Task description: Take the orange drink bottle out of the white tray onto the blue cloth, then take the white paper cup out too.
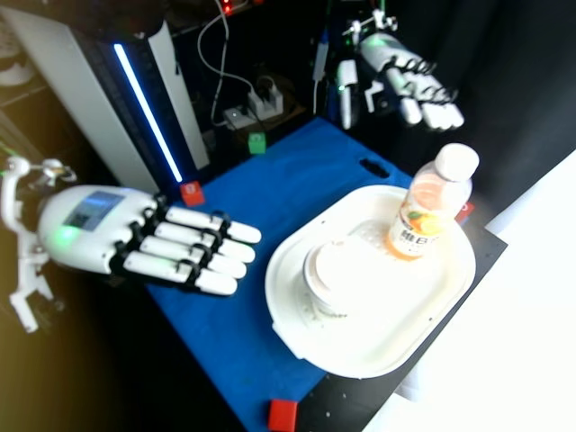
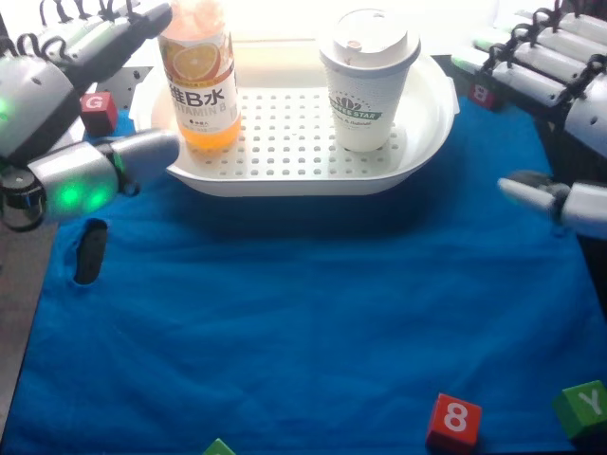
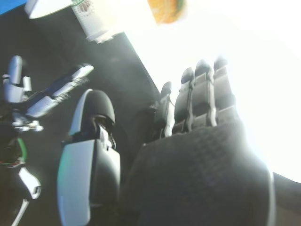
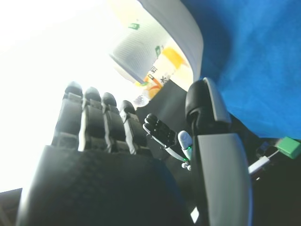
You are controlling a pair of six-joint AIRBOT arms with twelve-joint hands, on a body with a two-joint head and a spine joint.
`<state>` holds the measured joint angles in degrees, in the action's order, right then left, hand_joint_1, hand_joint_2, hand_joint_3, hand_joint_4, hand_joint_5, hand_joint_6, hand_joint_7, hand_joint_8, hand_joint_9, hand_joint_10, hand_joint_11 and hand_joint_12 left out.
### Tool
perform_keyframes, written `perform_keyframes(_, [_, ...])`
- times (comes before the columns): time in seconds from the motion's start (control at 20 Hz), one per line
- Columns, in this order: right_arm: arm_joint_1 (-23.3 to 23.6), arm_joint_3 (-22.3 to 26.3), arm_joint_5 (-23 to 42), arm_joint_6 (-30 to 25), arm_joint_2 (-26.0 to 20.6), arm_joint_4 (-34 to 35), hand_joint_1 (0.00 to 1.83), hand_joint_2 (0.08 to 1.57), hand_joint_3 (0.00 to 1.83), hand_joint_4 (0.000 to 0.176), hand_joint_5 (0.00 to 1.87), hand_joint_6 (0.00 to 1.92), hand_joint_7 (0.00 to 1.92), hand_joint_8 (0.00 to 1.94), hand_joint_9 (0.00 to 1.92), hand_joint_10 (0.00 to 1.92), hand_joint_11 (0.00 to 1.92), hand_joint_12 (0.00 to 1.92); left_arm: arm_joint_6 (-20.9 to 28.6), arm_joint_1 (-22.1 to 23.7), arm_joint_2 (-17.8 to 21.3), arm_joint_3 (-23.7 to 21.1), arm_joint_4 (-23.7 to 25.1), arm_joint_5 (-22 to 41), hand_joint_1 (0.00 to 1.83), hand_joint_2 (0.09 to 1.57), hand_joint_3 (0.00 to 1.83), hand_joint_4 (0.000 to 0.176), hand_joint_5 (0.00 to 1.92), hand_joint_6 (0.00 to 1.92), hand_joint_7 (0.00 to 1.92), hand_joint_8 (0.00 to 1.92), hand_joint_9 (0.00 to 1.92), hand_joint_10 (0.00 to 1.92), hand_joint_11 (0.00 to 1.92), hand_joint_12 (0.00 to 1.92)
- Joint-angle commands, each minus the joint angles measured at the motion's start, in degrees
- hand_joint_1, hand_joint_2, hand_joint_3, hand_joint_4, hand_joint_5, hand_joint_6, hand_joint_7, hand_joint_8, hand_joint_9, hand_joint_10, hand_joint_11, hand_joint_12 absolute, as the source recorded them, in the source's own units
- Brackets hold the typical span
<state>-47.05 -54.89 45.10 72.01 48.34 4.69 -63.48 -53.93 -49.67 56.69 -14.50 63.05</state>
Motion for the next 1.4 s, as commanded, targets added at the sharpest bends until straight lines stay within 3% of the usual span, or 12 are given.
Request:
perform_keyframes(0.0, [0.7,0.2,7.1,0.1,0.3,0.1,0.04,1.37,0.04,0.000,0.00,0.00,0.00,0.00,0.00,0.00,0.00,0.00,0.0,0.2,-0.1,0.0,0.3,7.5,0.03,1.35,0.00,0.067,0.00,0.00,0.00,0.00,0.00,0.00,0.00,0.23])
perform_keyframes(0.2, [0.7,0.3,7.1,0.1,1.4,0.0,0.03,1.38,0.02,0.000,0.00,0.00,0.00,0.00,0.00,0.00,0.00,0.00,0.1,-0.8,-1.0,0.1,-1.2,7.7,0.23,1.36,0.00,0.112,0.00,0.00,0.00,0.00,0.00,0.00,0.00,0.00])
perform_keyframes(0.35, [0.7,0.3,7.1,0.1,1.6,0.0,0.02,1.40,0.02,0.000,0.00,0.00,0.00,0.00,0.00,0.00,0.00,0.00,0.9,-0.5,-2.7,2.5,-4.4,5.6,0.40,1.25,0.00,0.061,0.00,0.00,0.00,0.00,0.00,0.00,0.01,0.02])
perform_keyframes(0.55, [0.7,0.2,7.1,0.1,2.2,0.0,0.07,1.39,0.01,0.000,0.00,0.00,0.00,0.00,0.00,0.00,0.00,0.00,6.9,2.1,-5.9,8.8,-8.2,-0.6,0.57,1.19,0.00,0.100,0.00,0.00,0.00,0.00,0.00,0.00,0.03,0.02])
perform_keyframes(0.7, [0.7,-0.1,7.1,0.1,3.0,0.1,0.04,1.39,0.00,0.000,0.00,0.00,0.00,0.00,0.00,0.00,0.00,0.00,8.3,4.0,-7.7,12.0,-11.4,-2.3,0.57,1.15,0.00,0.072,0.00,0.00,0.00,0.00,0.00,0.00,0.00,0.65])
perform_keyframes(0.85, [0.7,-0.1,7.1,0.1,3.2,0.1,0.08,1.40,0.01,0.000,0.00,0.00,0.00,0.00,0.00,0.00,0.00,0.00,8.5,7.2,-10.1,15.2,-12.4,-6.1,0.57,1.08,0.00,0.058,0.00,0.00,0.00,0.00,0.00,0.00,0.00,0.01])
perform_keyframes(0.9, [0.6,-0.1,7.1,0.1,3.2,0.1,0.13,1.39,0.00,0.000,0.00,0.00,0.00,0.00,0.00,0.00,0.00,0.00,8.6,8.4,-10.9,16.4,-12.4,-7.7,0.57,1.05,0.00,0.084,0.00,0.00,0.00,0.00,0.00,0.00,0.01,0.01])
perform_keyframes(1.05, [0.6,0.0,7.1,0.1,3.3,0.1,0.19,1.39,0.00,0.000,0.00,0.00,0.00,0.00,0.00,0.00,0.00,0.00,8.6,11.9,-13.3,19.8,-12.5,-11.7,0.58,1.04,0.00,0.096,0.00,0.00,0.00,0.00,0.00,0.00,0.00,0.79])
perform_keyframes(1.1, [0.6,0.0,7.1,0.1,3.4,0.1,0.24,1.40,0.00,0.000,0.00,0.00,0.00,0.00,0.00,0.00,0.00,0.00,8.6,13.4,-14.4,21.7,-12.6,-14.0,0.50,1.01,0.00,0.135,0.00,0.00,0.00,0.00,0.00,0.00,0.00,0.75])
perform_keyframes(1.2, [0.5,0.0,7.1,0.1,3.5,0.1,0.28,1.39,0.00,0.000,0.00,0.00,0.00,0.00,0.00,0.00,0.00,0.00,8.6,14.4,-15.2,22.9,-12.8,-15.4,0.51,0.99,0.00,0.137,0.00,0.00,0.00,0.00,0.00,0.00,0.00,0.54])
perform_keyframes(1.25, [0.5,0.0,7.1,0.1,3.5,0.1,0.32,1.38,0.00,0.000,0.00,0.00,0.00,0.00,0.00,0.00,0.00,0.00,8.6,15.1,-15.8,23.8,-13.0,-16.4,0.55,0.99,0.00,0.156,0.00,0.00,0.00,0.00,0.00,0.00,0.00,0.11])
perform_keyframes(1.35, [0.4,0.1,7.1,0.1,3.6,0.1,0.29,1.39,0.00,0.000,0.00,0.00,0.00,0.00,0.00,0.00,0.00,0.00,8.6,16.4,-17.3,25.7,-13.4,-18.4,0.58,0.98,0.00,0.175,0.00,0.00,0.00,0.00,0.00,0.00,0.00,0.00])
